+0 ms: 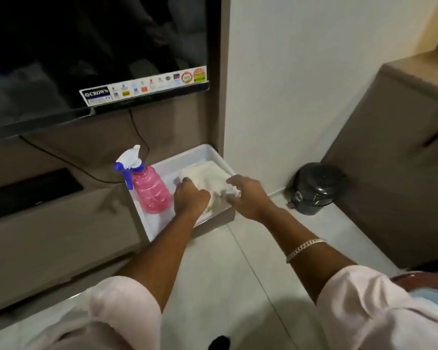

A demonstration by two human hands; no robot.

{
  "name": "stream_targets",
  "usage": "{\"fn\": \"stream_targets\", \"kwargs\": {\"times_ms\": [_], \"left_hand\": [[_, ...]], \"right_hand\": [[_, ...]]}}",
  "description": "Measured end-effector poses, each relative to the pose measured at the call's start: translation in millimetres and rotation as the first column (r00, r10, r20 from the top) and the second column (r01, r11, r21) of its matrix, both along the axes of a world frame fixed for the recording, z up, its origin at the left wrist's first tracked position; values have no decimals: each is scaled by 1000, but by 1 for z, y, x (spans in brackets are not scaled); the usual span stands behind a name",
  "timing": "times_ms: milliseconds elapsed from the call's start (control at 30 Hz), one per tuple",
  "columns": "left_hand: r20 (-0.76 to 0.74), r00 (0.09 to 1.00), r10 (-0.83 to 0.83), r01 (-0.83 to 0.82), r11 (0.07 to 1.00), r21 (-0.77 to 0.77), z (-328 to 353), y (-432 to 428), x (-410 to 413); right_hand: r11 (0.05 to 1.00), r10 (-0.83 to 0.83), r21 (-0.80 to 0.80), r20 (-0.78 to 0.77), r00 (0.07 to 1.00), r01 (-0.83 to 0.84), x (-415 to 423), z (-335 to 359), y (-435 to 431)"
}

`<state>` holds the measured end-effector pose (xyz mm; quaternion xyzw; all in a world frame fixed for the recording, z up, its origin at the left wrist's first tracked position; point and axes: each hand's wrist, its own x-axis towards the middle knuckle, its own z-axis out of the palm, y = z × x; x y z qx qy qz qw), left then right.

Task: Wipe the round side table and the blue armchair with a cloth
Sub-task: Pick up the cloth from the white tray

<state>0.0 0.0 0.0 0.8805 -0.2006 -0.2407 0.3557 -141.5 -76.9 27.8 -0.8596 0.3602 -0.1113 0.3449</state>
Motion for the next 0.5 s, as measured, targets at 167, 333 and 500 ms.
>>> {"fn": "stream_targets", "kwargs": {"times_ms": [167,333,500], "left_hand": [[-559,783,273,-345,938,-26,-26,-12,24],[-646,706,291,-430,901,-64,-28,-31,34],[-651,751,109,-410,851,-329,-1,-35,26]], "right_hand": [[988,71,-112,-268,961,-104,44,-30,-9],[983,141,-71,-281,949,-167,47,-40,-16],[983,-180,-25,77,981,182,18,-23,-21]]}}
